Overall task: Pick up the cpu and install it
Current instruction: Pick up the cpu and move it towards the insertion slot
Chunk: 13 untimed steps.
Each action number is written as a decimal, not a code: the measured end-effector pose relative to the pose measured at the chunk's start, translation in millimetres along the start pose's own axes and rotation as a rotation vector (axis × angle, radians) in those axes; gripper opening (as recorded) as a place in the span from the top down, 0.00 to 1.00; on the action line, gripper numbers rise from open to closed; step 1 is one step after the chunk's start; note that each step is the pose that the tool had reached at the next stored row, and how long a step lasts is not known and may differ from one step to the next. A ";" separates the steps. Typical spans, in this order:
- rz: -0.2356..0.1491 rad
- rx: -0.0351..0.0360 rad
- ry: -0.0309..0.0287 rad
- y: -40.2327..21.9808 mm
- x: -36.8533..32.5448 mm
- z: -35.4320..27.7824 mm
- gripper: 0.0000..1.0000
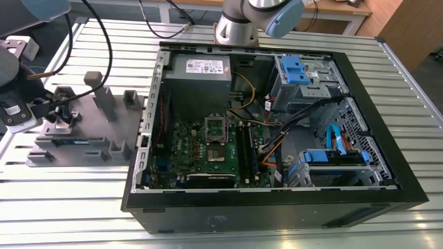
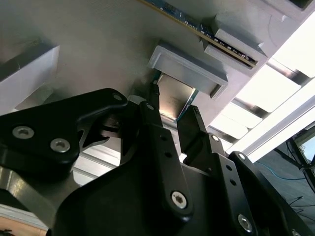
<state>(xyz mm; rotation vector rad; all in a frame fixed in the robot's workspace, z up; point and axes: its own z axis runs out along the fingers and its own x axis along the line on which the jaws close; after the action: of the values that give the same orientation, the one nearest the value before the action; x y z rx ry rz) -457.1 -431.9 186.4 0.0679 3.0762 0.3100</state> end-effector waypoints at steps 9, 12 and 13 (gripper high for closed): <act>0.000 -0.0034 -0.0001 -2.1 -0.1 -0.2 0.58; 0.000 -0.0052 0.0001 -1.7 -0.1 -0.2 0.58; 0.000 -0.0052 0.0001 -1.7 -0.1 -0.2 0.58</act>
<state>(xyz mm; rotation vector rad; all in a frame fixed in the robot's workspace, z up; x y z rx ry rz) -457.1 -433.5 186.3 0.0675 3.0754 0.3180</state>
